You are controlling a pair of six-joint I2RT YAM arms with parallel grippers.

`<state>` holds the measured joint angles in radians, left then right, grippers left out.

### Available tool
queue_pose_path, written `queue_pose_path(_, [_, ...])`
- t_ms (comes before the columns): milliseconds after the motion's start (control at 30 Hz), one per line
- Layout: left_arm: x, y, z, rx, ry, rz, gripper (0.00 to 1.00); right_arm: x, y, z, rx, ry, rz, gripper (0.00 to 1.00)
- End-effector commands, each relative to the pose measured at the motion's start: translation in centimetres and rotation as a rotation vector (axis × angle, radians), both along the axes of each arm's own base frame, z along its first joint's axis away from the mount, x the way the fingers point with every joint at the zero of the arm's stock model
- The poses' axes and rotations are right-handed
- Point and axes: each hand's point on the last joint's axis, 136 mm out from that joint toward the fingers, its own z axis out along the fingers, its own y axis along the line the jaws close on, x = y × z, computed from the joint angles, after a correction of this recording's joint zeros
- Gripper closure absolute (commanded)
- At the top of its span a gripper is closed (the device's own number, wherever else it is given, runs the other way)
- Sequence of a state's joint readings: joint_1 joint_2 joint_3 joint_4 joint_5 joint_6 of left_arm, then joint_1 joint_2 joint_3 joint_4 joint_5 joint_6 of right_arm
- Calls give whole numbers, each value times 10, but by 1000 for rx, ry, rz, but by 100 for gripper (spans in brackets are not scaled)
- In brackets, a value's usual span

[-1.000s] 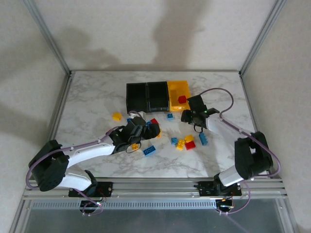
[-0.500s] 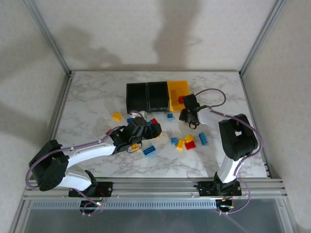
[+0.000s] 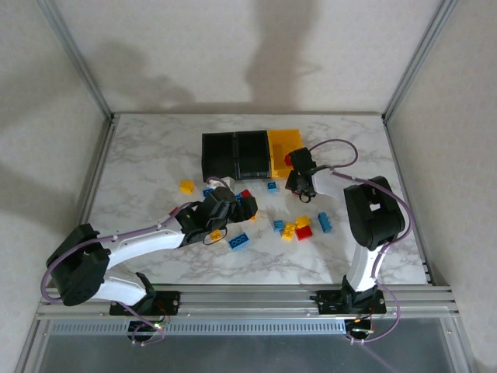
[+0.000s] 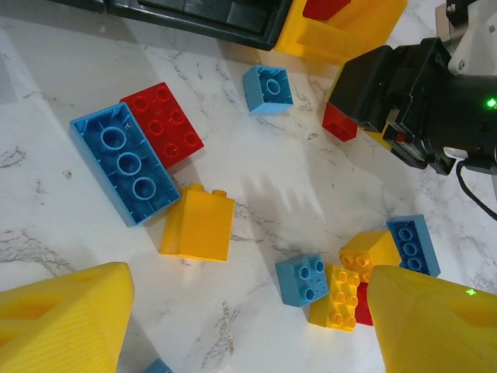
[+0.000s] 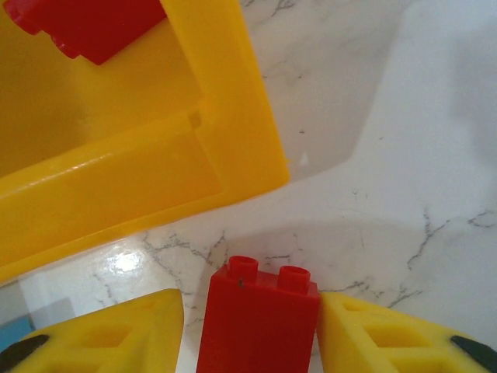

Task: Sort the legos into containers by color
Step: Pick up the lego from the center of the table, then place the lego in the container.

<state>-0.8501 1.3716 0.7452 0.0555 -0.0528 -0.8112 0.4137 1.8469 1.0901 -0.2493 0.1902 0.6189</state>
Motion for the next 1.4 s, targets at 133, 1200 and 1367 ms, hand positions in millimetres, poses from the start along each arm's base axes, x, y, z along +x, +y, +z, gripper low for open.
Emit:
queue_pose_path(133, [0,7,4,23,-20,29,21,-2,-4,-9,-2,19,-18,63])
queue_pose_path(1200, [-18,102,15,-15,-63,320,19,98,53,75,31,-130,100,67])
queue_pose_path(1367, [-18,108,13,-11,-61,336,19,106,56,66,21,-113,103,61])
